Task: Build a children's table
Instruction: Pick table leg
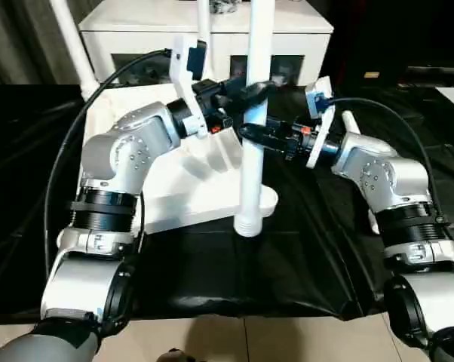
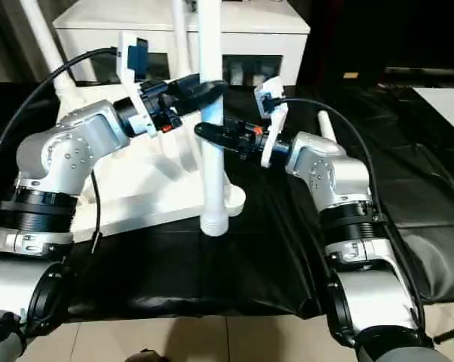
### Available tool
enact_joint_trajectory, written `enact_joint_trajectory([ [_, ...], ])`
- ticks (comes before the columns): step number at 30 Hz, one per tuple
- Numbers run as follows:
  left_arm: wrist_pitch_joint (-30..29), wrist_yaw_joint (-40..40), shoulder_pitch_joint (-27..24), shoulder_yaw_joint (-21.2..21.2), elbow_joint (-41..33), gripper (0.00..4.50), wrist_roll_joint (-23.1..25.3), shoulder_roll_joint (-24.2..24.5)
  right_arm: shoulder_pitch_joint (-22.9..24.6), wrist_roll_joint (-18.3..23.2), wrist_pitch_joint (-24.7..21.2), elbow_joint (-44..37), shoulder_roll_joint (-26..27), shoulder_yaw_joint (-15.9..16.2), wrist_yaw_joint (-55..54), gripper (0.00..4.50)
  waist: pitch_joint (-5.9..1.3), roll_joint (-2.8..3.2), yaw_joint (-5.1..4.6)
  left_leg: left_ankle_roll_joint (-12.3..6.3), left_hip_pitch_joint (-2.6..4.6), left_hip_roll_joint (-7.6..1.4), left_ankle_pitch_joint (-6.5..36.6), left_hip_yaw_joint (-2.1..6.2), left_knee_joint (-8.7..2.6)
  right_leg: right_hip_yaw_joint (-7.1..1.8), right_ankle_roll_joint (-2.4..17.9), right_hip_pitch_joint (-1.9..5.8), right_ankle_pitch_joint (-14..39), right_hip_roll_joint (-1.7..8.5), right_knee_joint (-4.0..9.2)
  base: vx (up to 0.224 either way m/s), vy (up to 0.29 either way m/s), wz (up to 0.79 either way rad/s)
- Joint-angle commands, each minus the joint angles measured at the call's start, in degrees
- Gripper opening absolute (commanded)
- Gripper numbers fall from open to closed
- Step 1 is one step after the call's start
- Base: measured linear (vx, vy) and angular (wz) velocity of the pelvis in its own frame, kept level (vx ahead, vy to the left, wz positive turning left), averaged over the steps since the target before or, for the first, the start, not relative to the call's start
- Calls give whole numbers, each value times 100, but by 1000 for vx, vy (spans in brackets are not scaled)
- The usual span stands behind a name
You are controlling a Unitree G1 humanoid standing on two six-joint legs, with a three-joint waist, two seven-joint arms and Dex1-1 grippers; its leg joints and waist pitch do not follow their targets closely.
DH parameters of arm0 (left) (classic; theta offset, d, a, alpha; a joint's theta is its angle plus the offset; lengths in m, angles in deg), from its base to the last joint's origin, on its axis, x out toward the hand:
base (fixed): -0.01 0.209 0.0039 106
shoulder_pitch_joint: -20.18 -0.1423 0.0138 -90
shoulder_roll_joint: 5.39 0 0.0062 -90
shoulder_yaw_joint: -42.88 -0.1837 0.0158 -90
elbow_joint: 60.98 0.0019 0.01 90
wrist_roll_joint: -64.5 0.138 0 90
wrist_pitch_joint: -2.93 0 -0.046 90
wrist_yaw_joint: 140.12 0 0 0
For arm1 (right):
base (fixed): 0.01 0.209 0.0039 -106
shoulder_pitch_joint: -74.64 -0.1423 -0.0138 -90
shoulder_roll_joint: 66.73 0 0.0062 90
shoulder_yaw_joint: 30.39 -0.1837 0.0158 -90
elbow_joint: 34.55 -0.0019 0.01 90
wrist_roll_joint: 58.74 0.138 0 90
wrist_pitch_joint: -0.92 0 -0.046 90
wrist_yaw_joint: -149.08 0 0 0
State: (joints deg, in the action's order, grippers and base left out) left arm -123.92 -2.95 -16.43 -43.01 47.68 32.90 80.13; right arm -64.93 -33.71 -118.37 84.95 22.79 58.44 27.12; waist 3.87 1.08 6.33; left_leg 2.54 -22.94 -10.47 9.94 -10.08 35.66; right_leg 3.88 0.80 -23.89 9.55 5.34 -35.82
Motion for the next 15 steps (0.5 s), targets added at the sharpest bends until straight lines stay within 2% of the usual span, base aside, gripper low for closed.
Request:
enact_joint_trajectory([
  [1, -133, 17, 43, -105, -39, 210, -49, -71, -119, -65, 52, -2, -10, 42, -26, 155, -506, 10, -9, -20, 156, -210, 1064, 63, -431, -203, 1452, 348, 689, 290, 350, 0, 0, 0],
  [2, -113, 10, 49, -110, -17, 225, -38, -77, -112, -69, 53, -9, -11, 51, -20, 155, -504, 26, -13, -25, 160, -209, 1110, 65, -433, -201, 1452, 343, 693, 282, 349, 0, 0, 0],
  [3, -96, -1, 50, -129, 2, 203, -17, -94, -100, -82, 54, -21, -9, 67, -11, 155, -504, 24, -17, -27, 160, -211, 1121, 66, -436, -201, 1445, 345, 704, 283, 354, 0, 0, 0],
  [4, -96, -1, 50, -129, 2, 203, -17, -94, -100, -82, 54, -21, -9, 67, -11, 155, -504, 14, -16, -27, 158, -207, 1104, 64, -431, -202, 1445, 348, 701, 288, 357, 0, 0, 0],
  [5, -91, -30, 43, -151, -2, 179, -3, -105, -90, -95, 56, -31, -7, 80, -1, 155, -504, 28, -10, -16, 160, -211, 1090, 66, -433, -202, 1451, 344, 693, 288, 352, 0, 0, 0],
  [7, -134, -75, 25, -186, -41, 192, -7, -140, -70, -135, 73, -51, -4, 129, 48, 155, -503, 9, -17, -15, 160, -211, 1135, 63, -435, -203, 1455, 348, 705, 285, 358, 0, 0, 0],
  [8, -134, -59, 25, -181, -44, 199, -2, -153, -64, -140, 76, -58, -5, 139, 55, 155, -501, 24, -15, -17, 161, -211, 1157, 66, -438, -202, 1439, 343, 741, 285, 360, 0, 0, 0],
  [10, -132, -32, 30, -163, -38, 165, 0, -168, -59, -152, 87, -66, -6, 157, 63, 155, -499, 15, -6, -13, 158, -213, 1136, 66, -436, -203, 1451, 346, 742, 292, 360, 0, 0, 0],
  [13, -155, -20, 52, -112, -21, 170, -33, -167, -58, -175, 114, -66, -5, 182, 78, 154, -501, 12, -10, -8, 165, -213, 1172, 67, -439, -204, 1431, 346, 793, 291, 362, 0, 0, 0],
  [15, -200, -62, 50, -94, -57, 156, -76, -146, -74, -184, 128, -36, -6, 189, 100, 154, -503, -5, -6, -22, 160, -213, 1124, 65, -436, -205, 1435, 347, 766, 296, 357, 0, 0, 0],
])
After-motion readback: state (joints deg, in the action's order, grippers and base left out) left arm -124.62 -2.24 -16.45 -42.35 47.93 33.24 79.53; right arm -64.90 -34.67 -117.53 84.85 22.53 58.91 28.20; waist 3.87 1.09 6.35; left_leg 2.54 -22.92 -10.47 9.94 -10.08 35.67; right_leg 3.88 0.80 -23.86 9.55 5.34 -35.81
